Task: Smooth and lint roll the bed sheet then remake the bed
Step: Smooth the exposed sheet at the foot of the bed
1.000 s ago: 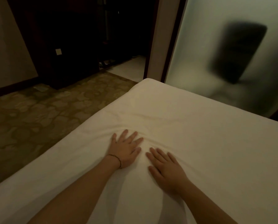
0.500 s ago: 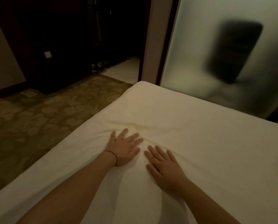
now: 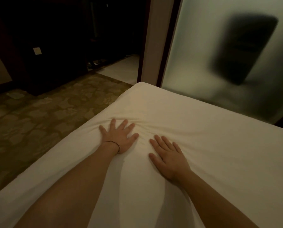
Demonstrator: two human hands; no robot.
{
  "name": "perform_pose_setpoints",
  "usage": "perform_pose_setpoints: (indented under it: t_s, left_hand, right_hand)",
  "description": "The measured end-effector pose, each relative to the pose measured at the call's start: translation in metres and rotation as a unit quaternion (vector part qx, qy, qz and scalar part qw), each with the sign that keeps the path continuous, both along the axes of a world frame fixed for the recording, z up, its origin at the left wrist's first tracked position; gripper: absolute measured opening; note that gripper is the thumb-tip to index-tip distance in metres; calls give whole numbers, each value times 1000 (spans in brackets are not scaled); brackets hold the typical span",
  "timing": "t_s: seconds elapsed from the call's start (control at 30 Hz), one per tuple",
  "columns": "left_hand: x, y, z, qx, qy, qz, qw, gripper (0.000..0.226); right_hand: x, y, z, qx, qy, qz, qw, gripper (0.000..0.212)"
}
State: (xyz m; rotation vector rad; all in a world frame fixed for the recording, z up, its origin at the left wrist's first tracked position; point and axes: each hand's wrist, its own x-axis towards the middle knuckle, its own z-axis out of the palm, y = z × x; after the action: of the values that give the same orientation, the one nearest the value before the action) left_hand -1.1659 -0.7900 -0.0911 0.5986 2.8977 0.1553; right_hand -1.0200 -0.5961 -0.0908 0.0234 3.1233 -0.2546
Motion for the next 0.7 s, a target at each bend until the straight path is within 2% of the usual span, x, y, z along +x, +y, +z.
perform_pose_setpoints:
  t_s: [0.37, 0.57, 0.7]
  left_hand:
    - [-83, 10, -13, 9, 7, 81, 997, 67]
    - [-91, 11, -9, 10, -4, 94, 996, 66]
    - [-77, 1, 2, 23, -39, 73, 996, 72]
  right_hand:
    - [-78, 65, -8, 30, 5, -73, 997, 68]
    - [-76, 60, -7, 27, -12, -125, 992, 66]
    - [-37, 29, -7, 4, -34, -127, 991, 69]
